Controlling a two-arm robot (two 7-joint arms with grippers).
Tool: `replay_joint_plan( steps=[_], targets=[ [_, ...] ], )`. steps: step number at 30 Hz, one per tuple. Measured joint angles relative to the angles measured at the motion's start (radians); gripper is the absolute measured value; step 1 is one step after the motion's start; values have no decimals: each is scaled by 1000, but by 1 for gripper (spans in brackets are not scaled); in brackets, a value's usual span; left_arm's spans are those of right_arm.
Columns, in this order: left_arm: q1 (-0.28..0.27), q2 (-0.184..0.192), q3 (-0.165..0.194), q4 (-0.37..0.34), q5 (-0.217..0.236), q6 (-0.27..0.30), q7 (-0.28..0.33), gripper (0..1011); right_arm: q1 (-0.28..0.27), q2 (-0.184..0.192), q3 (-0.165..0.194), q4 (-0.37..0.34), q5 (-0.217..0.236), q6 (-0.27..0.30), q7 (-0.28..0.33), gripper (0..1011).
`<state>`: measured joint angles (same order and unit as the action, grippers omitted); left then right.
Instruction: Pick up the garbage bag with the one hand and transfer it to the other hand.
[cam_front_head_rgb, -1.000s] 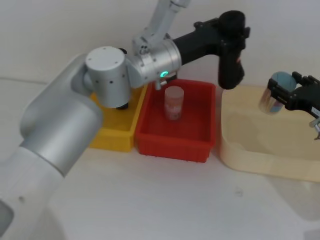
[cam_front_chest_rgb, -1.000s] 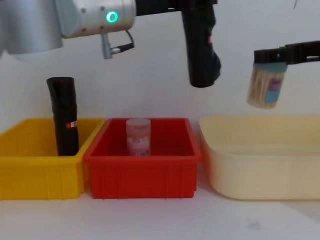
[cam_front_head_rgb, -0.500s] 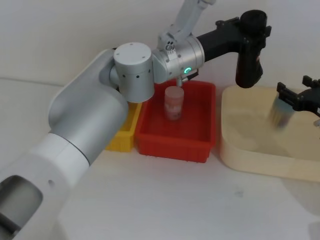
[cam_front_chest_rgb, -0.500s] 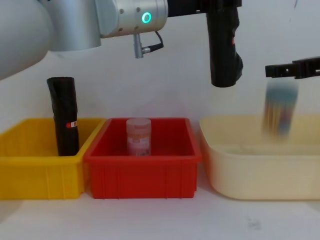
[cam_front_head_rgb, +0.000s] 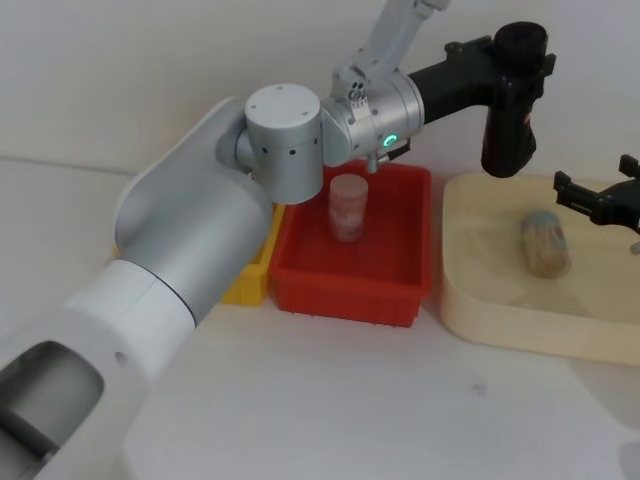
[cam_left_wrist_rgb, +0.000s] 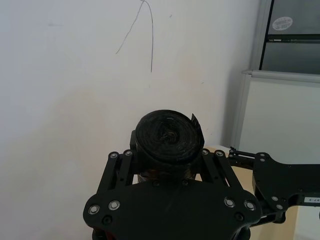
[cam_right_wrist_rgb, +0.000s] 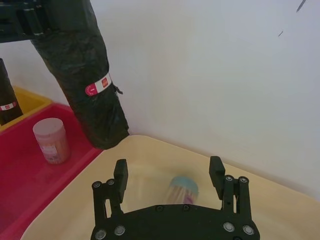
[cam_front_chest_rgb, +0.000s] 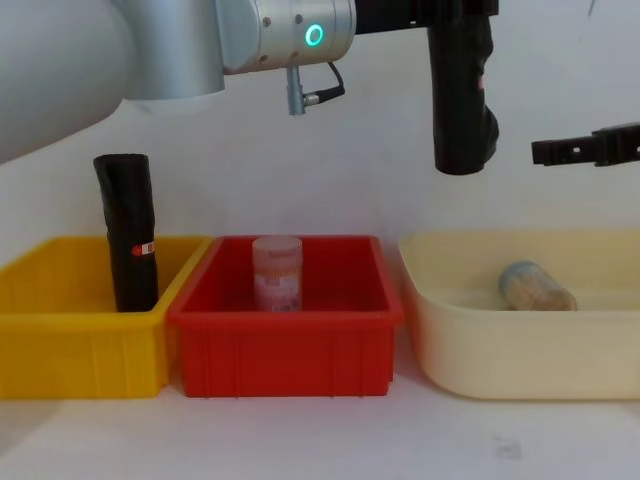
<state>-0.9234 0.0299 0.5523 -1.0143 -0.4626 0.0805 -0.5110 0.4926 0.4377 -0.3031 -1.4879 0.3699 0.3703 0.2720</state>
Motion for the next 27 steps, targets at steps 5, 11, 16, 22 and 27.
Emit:
replay_joint_plan(
  steps=[5, 11, 16, 22, 27],
  targets=[
    [-5, -5, 2, 8, 1, -2, 1, 524, -3, 5, -1, -9, 1, -9, 21, 1000],
    [-8, -8, 4, 14, 2, -3, 2, 524, -10, 18, -10, -35, 6, -29, 61, 1000],
    [-9, -9, 4, 16, 2, -3, 2, 524, -11, 25, -24, -55, 7, -52, 93, 1000],
    [-11, -11, 5, 18, 3, -4, 3, 524, -2, 26, -49, -72, 0, -78, 117, 1000],
    [-11, -11, 6, 19, 3, -4, 3, 524, 10, 15, -65, -77, -18, -83, 110, 1000]
  ],
)
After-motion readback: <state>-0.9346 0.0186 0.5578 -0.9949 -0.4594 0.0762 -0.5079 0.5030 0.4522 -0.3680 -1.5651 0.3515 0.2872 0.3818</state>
